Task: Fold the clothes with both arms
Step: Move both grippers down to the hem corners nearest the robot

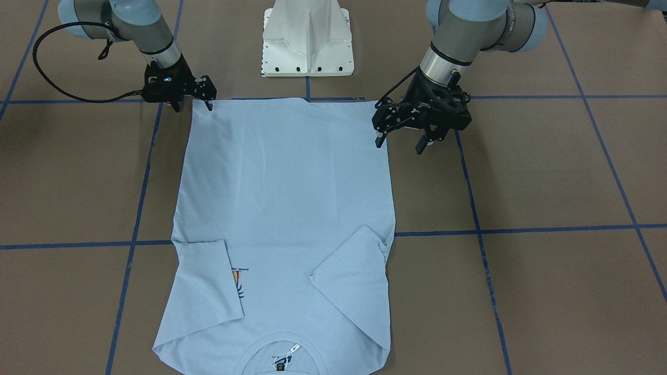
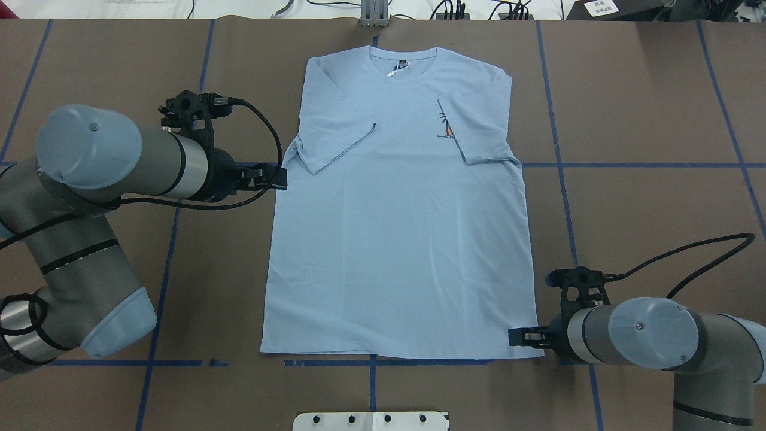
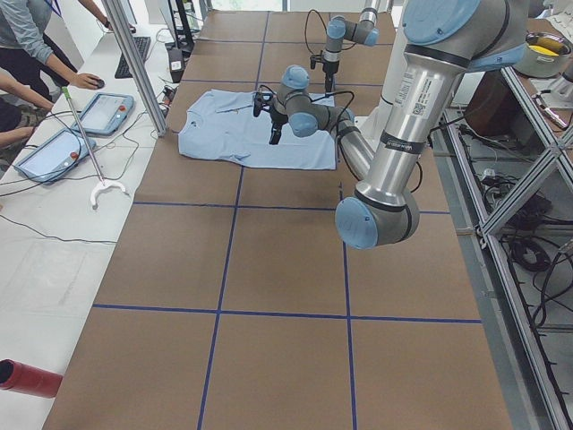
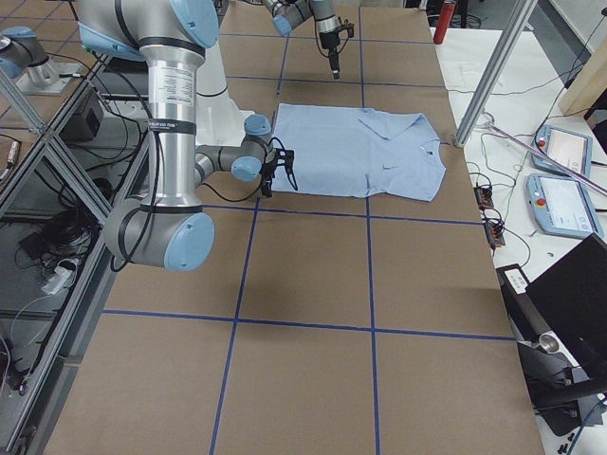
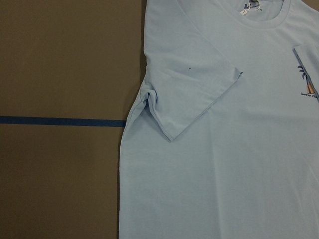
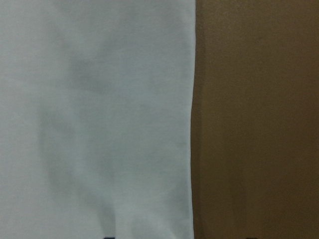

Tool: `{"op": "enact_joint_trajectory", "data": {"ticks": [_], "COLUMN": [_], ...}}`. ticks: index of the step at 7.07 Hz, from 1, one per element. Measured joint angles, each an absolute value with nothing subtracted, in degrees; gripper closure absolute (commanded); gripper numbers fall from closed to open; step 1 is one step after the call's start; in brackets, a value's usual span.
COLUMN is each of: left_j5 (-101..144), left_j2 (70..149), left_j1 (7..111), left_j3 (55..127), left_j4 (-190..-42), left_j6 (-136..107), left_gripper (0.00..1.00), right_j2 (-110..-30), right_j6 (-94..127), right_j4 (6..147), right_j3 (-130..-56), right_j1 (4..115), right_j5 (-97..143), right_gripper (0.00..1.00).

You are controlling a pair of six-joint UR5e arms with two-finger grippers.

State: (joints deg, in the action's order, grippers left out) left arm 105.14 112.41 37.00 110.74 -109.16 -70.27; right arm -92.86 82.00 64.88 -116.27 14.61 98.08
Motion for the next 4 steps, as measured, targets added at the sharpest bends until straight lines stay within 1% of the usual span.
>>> {"op": "enact_joint_trajectory", "data": {"ticks": [2, 3, 4], "left_j5": [105.2, 105.2, 105.2], "left_j2": [112.35, 112.34, 112.33], "left_j1": [37.05, 37.07, 37.04], "left_j3": [110.79, 110.82, 110.81], "left_j4": [-109.16, -109.16, -109.16], "left_j6": [-70.19, -70.21, -70.22], "left_gripper": [0.0, 0.0, 0.0], "right_j2": [-93.0, -93.11, -93.27], "right_j6": [82.0, 82.0, 81.98], "right_j4": [64.96, 65.01, 65.01], "right_j3": [-116.49, -116.57, -116.69], "right_j1": [13.72, 13.62, 13.64], "right_j5": [98.28, 98.62, 99.07], "right_gripper": [0.82, 0.93, 1.0]}}
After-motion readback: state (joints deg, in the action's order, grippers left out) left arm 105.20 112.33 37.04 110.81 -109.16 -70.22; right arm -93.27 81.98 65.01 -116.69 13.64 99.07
